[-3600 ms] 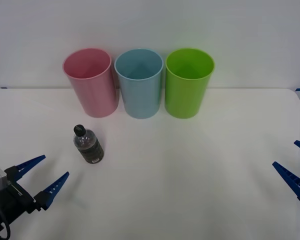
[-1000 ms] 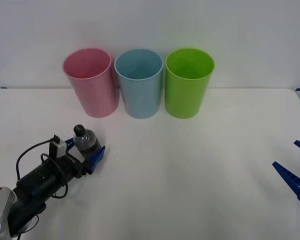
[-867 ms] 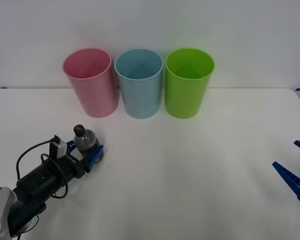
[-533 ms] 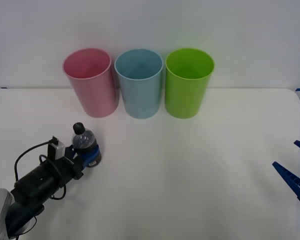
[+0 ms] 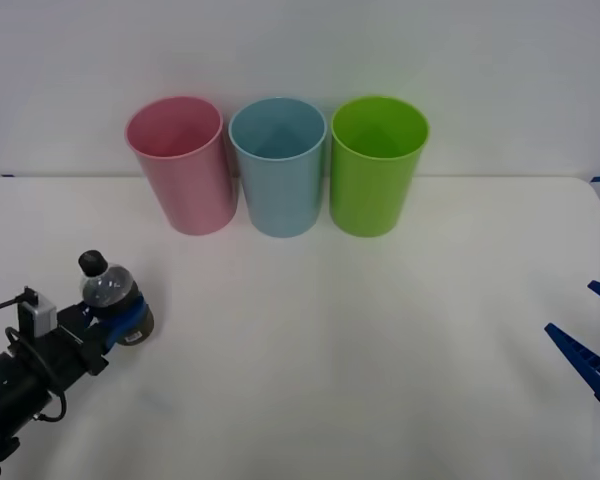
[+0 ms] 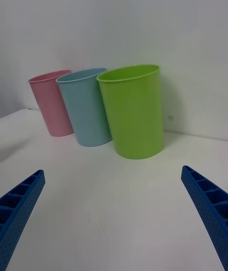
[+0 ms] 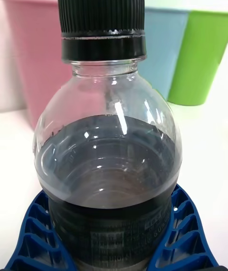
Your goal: Grasp the object on the table and drop it into the matching bin: aluminum can to the light blue bin, PET bottle to the pink bin.
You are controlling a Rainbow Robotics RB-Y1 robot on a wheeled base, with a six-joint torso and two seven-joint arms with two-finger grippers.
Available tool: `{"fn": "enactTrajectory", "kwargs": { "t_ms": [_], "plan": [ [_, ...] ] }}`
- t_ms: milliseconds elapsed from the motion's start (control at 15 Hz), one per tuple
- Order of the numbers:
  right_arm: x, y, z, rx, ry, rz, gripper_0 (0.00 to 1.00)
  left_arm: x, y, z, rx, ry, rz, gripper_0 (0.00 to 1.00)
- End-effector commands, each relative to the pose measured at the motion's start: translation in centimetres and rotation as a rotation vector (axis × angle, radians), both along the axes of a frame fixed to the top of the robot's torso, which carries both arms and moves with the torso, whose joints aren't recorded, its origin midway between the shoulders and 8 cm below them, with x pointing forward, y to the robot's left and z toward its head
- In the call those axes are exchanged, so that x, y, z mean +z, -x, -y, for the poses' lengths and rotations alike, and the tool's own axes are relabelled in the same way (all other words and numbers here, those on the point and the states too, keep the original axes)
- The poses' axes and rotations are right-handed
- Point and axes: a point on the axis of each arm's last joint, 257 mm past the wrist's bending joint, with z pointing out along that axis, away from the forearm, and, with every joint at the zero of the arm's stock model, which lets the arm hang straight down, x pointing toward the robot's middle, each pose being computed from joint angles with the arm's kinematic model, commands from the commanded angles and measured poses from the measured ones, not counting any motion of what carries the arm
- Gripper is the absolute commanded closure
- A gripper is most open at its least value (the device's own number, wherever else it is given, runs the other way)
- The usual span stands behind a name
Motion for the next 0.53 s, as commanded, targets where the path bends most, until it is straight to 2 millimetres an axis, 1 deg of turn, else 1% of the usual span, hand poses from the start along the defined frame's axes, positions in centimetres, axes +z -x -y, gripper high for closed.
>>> {"fn": "enactTrajectory", "kwargs": {
  "t_ms": [67,133,267,333,400,533],
  "plan": [
    [0.0,0.0,0.0,0.000,0.000,0.000,0.00,2.9,1.0,-3.2,0.043,0.051,0.033,1.00],
    [0.0,0.0,0.0,0.000,0.000,0.000,0.00,3.7,1.0,-4.0,0.058,0.068,0.044,1.00],
    [0.0,0.0,0.0,0.000,0.000,0.000,0.00,6.1,1.2,-6.6,0.109,0.094,0.083,1.00],
    [0.0,0.0,0.0,0.000,0.000,0.000,0.00,7.0,1.1,-7.3,0.118,0.097,0.097,1.00],
    [0.0,0.0,0.0,0.000,0.000,0.000,0.00,8.0,1.1,-7.8,0.124,0.104,0.104,1.00],
    [0.0,0.0,0.0,0.000,0.000,0.000,0.00,11.2,0.7,-7.6,0.103,0.154,0.114,1.00]
  ]
}}
